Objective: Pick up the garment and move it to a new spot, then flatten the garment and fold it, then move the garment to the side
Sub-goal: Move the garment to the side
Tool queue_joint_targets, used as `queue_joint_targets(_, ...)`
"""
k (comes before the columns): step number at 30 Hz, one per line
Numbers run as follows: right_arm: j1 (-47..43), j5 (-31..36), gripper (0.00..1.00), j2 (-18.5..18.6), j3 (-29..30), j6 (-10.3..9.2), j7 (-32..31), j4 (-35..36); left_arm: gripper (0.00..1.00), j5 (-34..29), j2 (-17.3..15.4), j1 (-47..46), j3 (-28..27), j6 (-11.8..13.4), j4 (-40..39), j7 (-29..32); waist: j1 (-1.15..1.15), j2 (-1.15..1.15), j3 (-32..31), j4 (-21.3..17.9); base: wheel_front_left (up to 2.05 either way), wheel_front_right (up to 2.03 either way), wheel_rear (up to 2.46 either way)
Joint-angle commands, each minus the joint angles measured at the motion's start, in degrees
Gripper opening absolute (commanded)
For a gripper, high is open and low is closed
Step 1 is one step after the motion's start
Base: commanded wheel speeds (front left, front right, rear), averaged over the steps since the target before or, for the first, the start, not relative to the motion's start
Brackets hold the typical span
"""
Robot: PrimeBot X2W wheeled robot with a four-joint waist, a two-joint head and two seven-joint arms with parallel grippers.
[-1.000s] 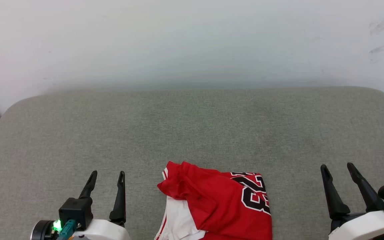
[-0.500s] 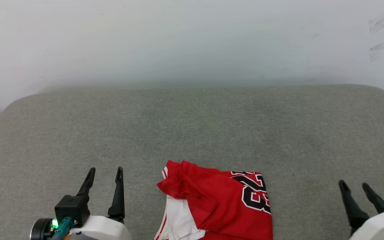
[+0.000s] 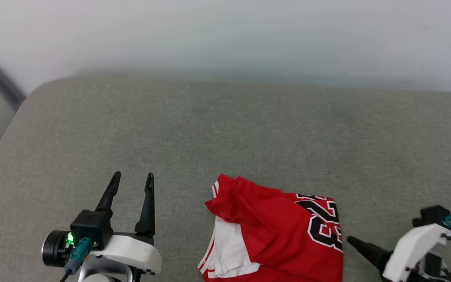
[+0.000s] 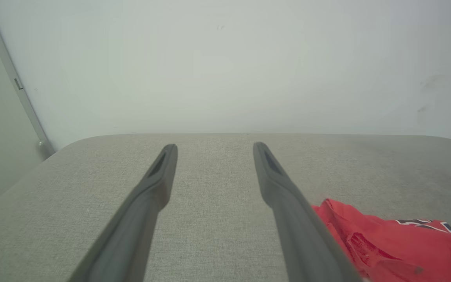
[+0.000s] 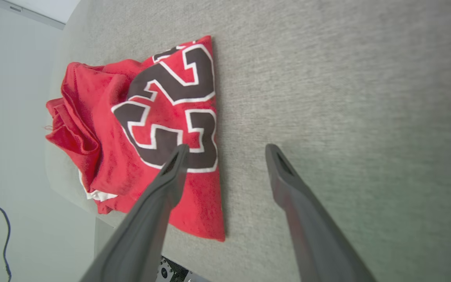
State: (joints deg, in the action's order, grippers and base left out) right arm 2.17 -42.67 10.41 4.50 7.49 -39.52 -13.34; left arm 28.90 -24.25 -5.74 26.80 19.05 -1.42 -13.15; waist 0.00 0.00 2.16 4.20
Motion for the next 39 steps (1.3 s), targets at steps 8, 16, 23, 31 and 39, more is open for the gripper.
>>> queue_joint_targets(8, 6.77, -11.05, 1.0, -2.68, -5.62, -0.03, -3.39, -10.76, 1.0, -0.72, 0.31, -2.5, 0.67, -0.64, 0.3, 0.0, 0.0, 0.0, 4.16, 4.22, 0.0, 0.0, 0.0)
queue_joint_targets(16, 9.01, -14.77, 0.0, -0.11, -10.77, -0.01, 0.78, -11.62, 1.0, -0.46, -0.04, -1.7, 1.01, -0.41, 0.63, 0.25, 0.0, 0.0, 2.42, 4.4, 0.0, 0.0, 0.0)
queue_joint_targets(23, 12.8, -3.88, 0.0, 8.08, -22.43, 0.0, 7.98, -4.59, 1.0, -0.04, -0.5, 0.35, 1.47, -0.12, 0.28, 0.5, 0.0, 0.0, -1.92, -1.12, 0.0, 0.0, 0.0)
queue_joint_targets(31, 18.45, 7.71, 0.0, 12.43, -29.77, -0.01, 5.87, -1.95, 1.0, 0.69, -0.54, 1.6, 1.45, -0.35, -0.38, 0.02, 0.0, 0.0, -3.51, -13.83, 0.0, 0.0, 0.0)
queue_joint_targets(39, 24.64, 9.95, 0.0, 13.31, -32.44, -0.01, 7.84, -5.74, 1.0, -0.24, -0.63, -1.05, 1.79, -0.81, -1.42, 0.27, 0.0, 0.0, 1.02, -26.18, 0.0, 0.0, 0.0)
